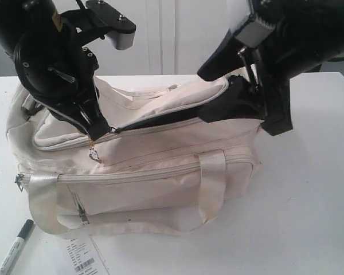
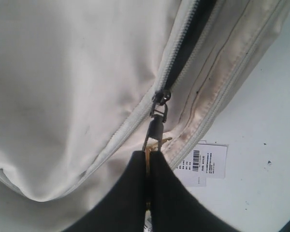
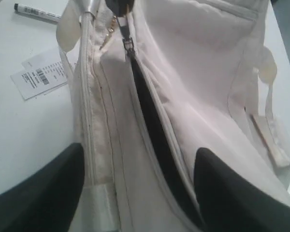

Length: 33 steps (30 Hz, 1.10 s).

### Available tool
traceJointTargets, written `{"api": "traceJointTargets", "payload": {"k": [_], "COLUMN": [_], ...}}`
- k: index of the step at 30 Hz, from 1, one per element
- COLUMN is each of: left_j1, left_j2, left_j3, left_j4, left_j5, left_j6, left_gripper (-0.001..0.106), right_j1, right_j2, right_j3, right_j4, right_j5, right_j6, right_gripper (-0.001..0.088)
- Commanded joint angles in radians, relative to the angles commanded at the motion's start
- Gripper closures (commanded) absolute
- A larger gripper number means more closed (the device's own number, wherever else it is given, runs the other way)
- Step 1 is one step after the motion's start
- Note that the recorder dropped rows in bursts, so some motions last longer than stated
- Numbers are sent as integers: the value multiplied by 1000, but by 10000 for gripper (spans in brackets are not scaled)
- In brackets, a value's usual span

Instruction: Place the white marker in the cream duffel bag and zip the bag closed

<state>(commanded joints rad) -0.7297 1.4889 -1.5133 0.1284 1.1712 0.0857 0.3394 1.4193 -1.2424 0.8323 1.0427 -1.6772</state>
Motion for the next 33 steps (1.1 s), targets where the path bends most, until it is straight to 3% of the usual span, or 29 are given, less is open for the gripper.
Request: {"api": "traceJointTargets", "payload": {"k": [15,22,23,26,28,33], "left_j1": [0,0,0,0,0,0], "left_j2": [0,0,0,0,0,0], "left_j3": [0,0,0,0,0,0], "left_j4": [0,0,0,0,0,2], "left_j5": [8,8,8,8,8,19], "left_j6": [0,0,0,0,0,5], "left_gripper": [1053,1053,1053,1053,1053,1053], "right_j1": [97,103,103,103,103,103], "right_j2": [164,234,238,239,239,239], "right_j3": [0,0,0,0,0,0], "right_j4": [19,22,22,20,10,1], "right_j5": [-187,-266,-266,-266,-267,-264], "right_j6": [-123,-127,-132,-161,-161,-161], "right_gripper": [189,279,319,685,872,868]}}
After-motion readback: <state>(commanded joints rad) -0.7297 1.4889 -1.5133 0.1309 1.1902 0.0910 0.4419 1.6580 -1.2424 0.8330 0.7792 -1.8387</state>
